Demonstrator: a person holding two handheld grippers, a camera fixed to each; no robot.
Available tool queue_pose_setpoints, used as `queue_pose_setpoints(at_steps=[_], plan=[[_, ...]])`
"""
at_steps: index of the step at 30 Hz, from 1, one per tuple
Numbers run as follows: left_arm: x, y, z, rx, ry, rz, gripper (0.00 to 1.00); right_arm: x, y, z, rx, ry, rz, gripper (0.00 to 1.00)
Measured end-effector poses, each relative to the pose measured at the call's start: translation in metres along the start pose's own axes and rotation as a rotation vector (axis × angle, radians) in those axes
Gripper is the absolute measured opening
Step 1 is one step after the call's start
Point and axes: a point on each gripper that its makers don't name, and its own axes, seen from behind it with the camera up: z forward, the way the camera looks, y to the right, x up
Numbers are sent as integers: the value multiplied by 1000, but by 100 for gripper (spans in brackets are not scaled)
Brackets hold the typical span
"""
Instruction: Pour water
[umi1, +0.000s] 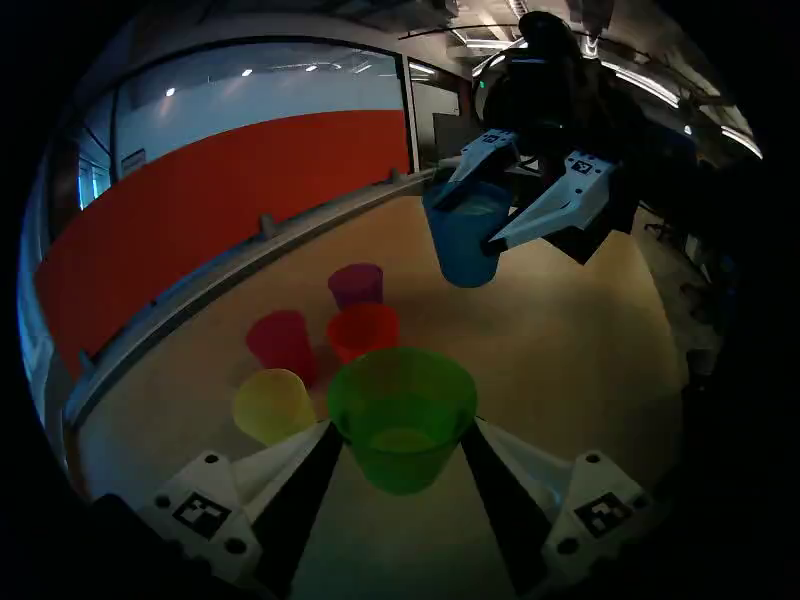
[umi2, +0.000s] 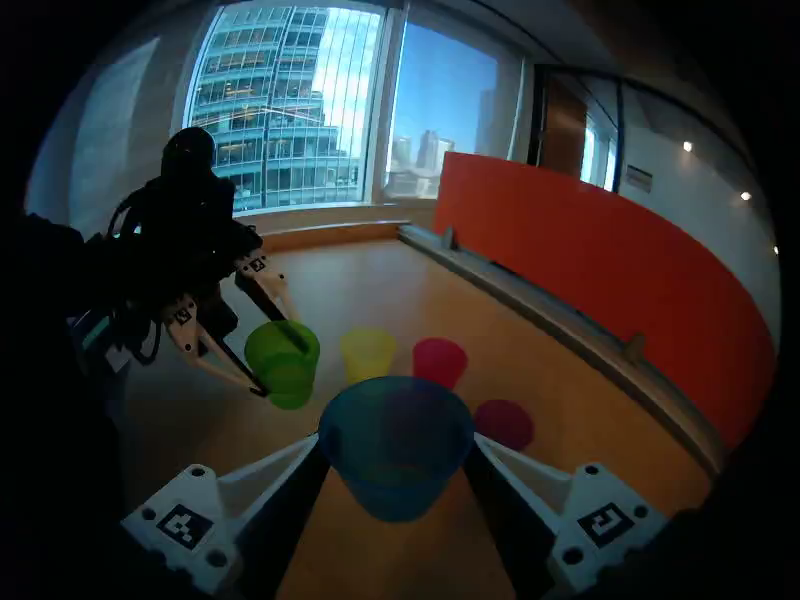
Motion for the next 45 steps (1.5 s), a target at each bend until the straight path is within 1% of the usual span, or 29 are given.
queue_pose_setpoints(at_steps=[17,23,32,45], plan=[[-30,4,19,-37,-81,-2,82,-32,-5,19,19,-53,0,91],[-36,2,25,-46,-89,-11,82,-39,-7,24,24,-65,0,91],[-45,4,31,-58,-99,-26,82,-44,-8,29,23,-73,2,91],[-51,8,33,-78,-90,-54,82,-52,-14,35,30,-89,0,91]])
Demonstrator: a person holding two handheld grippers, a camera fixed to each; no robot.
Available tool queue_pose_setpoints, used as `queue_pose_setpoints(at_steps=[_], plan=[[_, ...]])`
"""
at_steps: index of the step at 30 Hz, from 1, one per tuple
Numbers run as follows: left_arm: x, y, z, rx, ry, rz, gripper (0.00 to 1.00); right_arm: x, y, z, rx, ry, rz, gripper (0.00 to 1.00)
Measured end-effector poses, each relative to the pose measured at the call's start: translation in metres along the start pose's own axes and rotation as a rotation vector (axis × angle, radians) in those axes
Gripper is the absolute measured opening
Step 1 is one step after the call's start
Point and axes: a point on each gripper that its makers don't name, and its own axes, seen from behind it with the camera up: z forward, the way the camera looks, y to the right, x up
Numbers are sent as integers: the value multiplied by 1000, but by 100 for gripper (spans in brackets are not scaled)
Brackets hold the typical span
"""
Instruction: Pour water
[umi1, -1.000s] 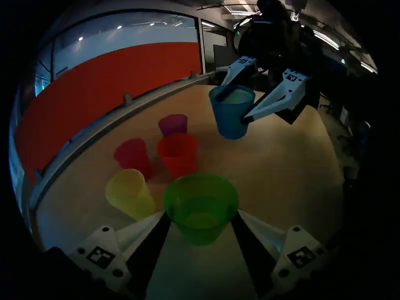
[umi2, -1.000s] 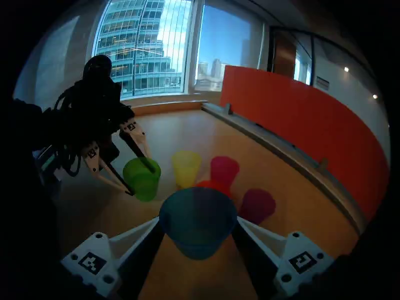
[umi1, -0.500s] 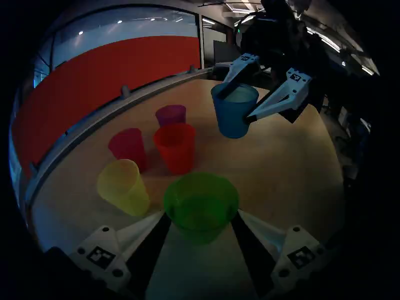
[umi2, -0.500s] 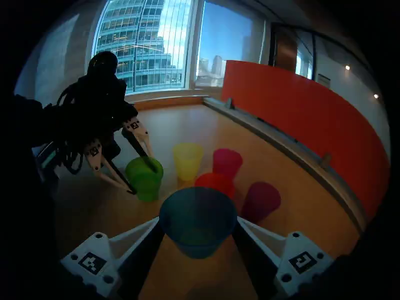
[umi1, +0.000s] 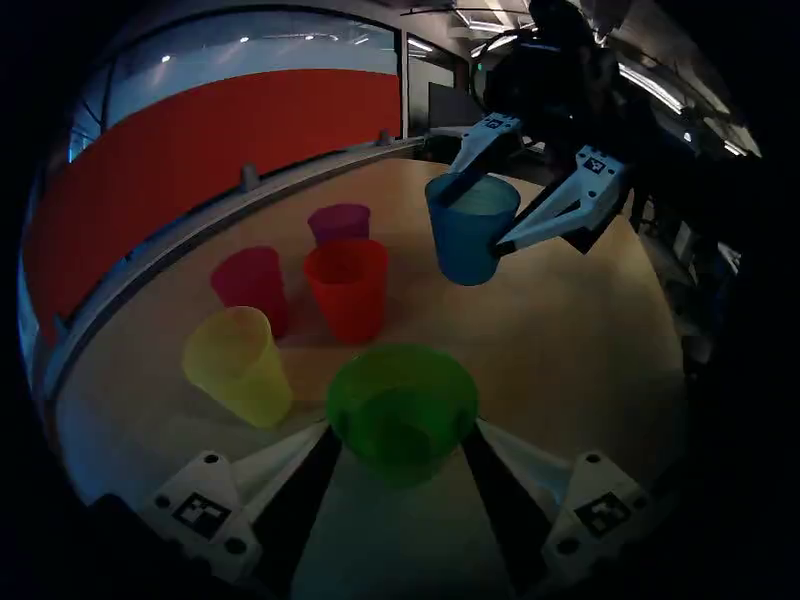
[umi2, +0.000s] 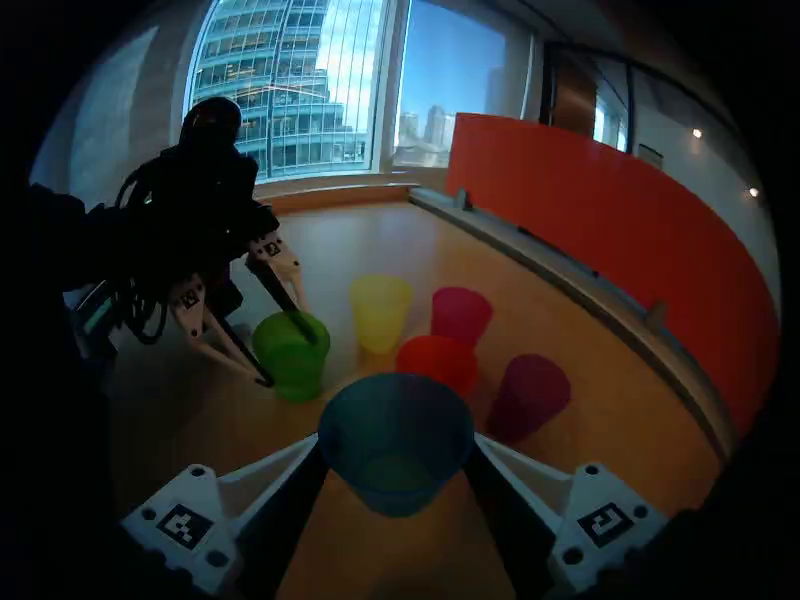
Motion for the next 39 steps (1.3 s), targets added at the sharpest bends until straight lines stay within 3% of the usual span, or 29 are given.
queue_pose_setpoints(at_steps=[15,27,39], plan=[[-4,-1,-1,-15,1,-54,83,-10,-7,6,6,-12,14,91],[-10,-2,-4,-17,-29,-65,85,-17,-12,14,14,-18,24,91],[-22,-8,-15,9,-59,-42,85,-29,-22,25,27,-32,39,91]])
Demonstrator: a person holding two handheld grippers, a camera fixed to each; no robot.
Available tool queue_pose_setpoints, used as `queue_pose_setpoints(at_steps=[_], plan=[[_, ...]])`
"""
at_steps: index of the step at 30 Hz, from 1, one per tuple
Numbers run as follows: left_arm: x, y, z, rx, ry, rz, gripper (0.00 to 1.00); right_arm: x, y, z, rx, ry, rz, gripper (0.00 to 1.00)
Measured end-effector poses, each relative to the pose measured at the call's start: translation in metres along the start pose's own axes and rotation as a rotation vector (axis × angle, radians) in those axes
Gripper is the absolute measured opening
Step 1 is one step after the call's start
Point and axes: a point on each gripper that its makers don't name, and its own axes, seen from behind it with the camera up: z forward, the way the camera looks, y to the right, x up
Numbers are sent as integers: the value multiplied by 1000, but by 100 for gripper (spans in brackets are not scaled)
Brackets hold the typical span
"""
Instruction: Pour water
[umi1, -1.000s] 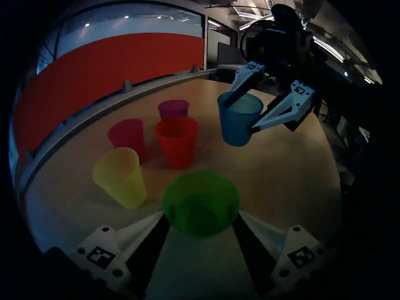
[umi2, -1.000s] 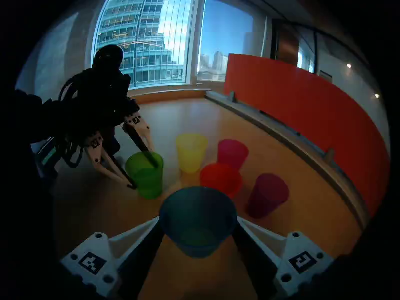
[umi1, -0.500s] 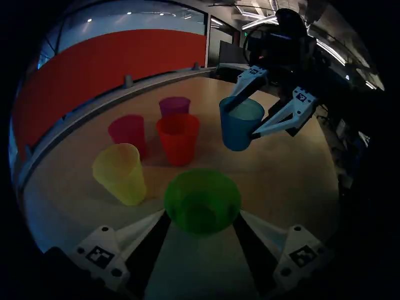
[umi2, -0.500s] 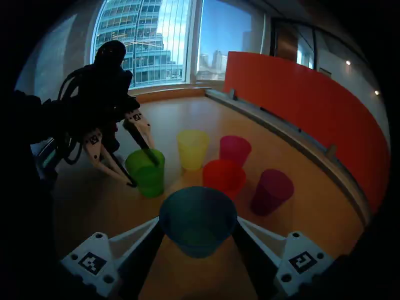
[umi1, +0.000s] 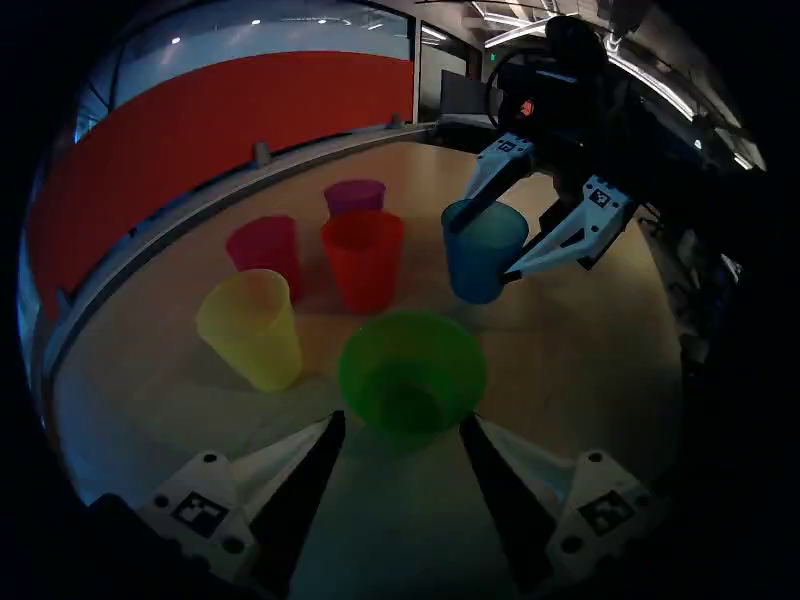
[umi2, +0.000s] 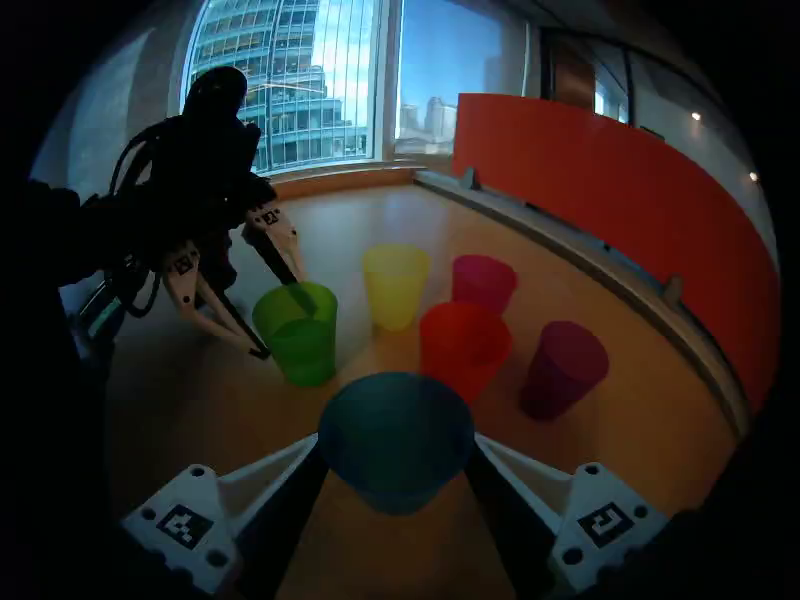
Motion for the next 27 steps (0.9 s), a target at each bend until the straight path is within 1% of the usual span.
queue_pose_setpoints(at_steps=[5,11,20,27], plan=[[-7,-2,-7,11,-10,1,85,-7,-3,5,4,-9,3,91],[-18,-3,-16,27,-19,15,85,-12,-5,7,5,-14,9,91],[-23,-10,-31,63,-1,-9,85,-17,-5,5,1,-21,18,91],[-22,-8,-36,74,17,-21,85,-18,-5,3,-2,-25,26,92]])
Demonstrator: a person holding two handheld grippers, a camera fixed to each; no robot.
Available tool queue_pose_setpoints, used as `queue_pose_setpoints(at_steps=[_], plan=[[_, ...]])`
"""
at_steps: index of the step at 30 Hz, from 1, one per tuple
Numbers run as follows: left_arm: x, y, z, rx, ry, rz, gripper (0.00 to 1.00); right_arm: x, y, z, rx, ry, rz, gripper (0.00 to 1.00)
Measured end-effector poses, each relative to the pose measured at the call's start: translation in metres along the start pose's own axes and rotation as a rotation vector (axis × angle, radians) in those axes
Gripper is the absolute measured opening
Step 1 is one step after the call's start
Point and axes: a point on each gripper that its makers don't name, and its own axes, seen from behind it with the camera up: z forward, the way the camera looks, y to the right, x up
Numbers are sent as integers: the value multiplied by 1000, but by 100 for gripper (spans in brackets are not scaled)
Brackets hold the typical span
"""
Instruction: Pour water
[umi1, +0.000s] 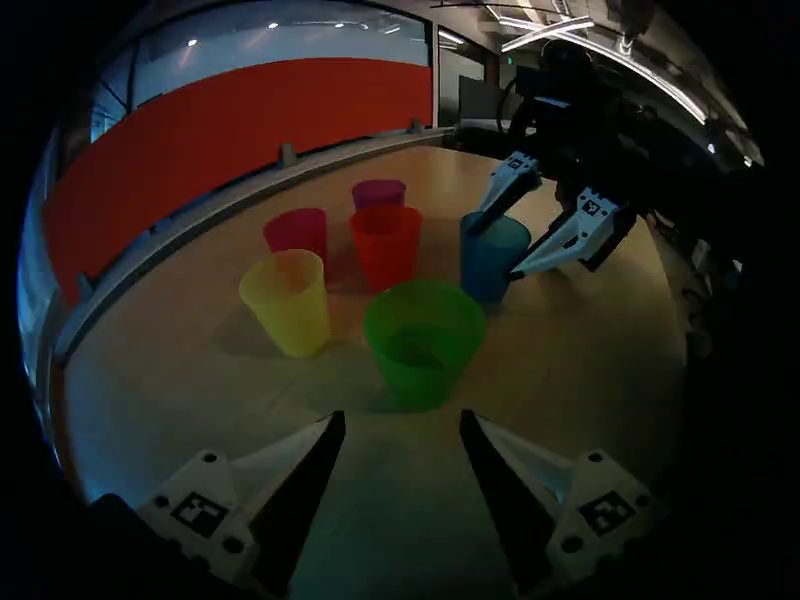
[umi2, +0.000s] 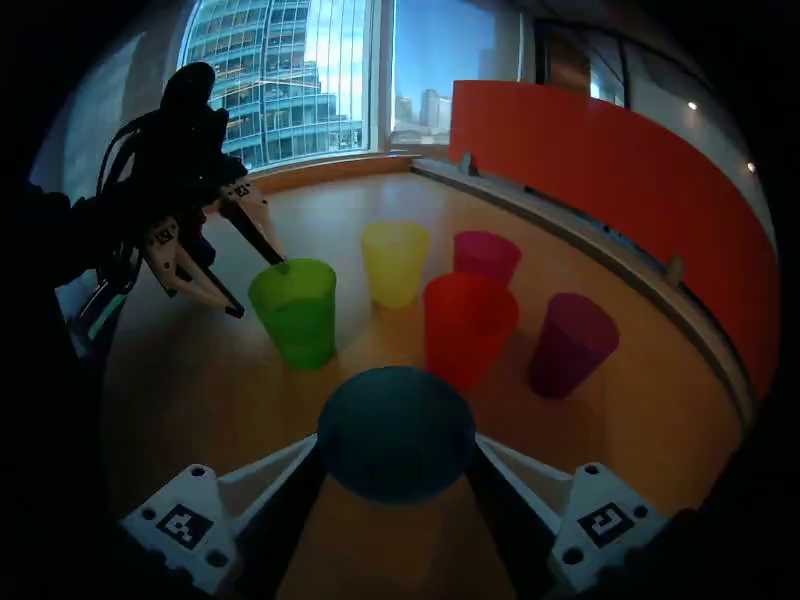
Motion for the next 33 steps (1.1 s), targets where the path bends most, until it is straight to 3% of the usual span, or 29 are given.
queue_pose_setpoints(at_steps=[6,18,33], plan=[[1,1,-3,5,4,-11,85,-2,-1,-2,0,-6,9,100],[9,-2,-14,47,34,-24,85,-12,-1,-19,-30,-3,17,100],[22,-11,-43,139,135,-93,85,-20,1,-58,-119,54,56,100]])
